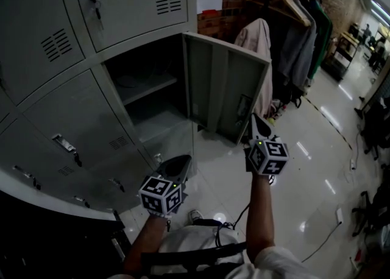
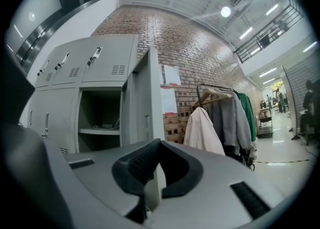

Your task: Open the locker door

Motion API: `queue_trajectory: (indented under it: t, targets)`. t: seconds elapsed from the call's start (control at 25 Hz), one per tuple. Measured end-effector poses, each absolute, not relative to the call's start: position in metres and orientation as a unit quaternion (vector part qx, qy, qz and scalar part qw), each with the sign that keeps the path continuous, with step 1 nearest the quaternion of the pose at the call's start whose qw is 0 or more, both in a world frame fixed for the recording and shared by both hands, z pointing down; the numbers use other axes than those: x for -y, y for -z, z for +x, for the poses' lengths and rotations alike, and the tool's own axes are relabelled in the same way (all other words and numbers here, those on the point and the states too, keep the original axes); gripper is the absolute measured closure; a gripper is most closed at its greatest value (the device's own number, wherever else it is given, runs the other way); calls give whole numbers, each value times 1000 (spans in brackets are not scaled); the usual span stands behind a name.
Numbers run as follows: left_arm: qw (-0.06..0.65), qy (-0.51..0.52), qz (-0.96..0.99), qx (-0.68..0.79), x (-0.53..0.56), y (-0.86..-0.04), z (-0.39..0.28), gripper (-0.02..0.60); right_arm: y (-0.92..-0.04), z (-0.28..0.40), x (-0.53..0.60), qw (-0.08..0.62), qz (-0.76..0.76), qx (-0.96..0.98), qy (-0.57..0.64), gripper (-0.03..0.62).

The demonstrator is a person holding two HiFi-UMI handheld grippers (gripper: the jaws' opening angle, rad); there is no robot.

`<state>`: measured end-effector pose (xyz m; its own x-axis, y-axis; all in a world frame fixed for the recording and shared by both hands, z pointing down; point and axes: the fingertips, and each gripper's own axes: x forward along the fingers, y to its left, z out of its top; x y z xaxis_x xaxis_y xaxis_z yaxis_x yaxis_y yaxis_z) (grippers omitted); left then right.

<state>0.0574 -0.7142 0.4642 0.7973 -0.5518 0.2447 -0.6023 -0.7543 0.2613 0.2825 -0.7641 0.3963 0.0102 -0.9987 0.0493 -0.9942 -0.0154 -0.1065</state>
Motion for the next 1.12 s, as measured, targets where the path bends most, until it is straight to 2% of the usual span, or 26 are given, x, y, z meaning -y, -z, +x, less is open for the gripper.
queue_trajectory:
  t: [0.24, 0.68, 1.12]
  targets:
    - [164, -78, 930, 319, 728, -464, 55, 583, -395, 301, 779, 15, -717, -694, 58, 591]
    - [165, -74, 924, 336, 728, -464, 42, 583, -380, 289, 763, -6, -734, -679, 15, 589]
    - [179, -58, 914, 359, 669, -459, 10, 583, -374, 241, 693, -5, -699, -714, 24, 591]
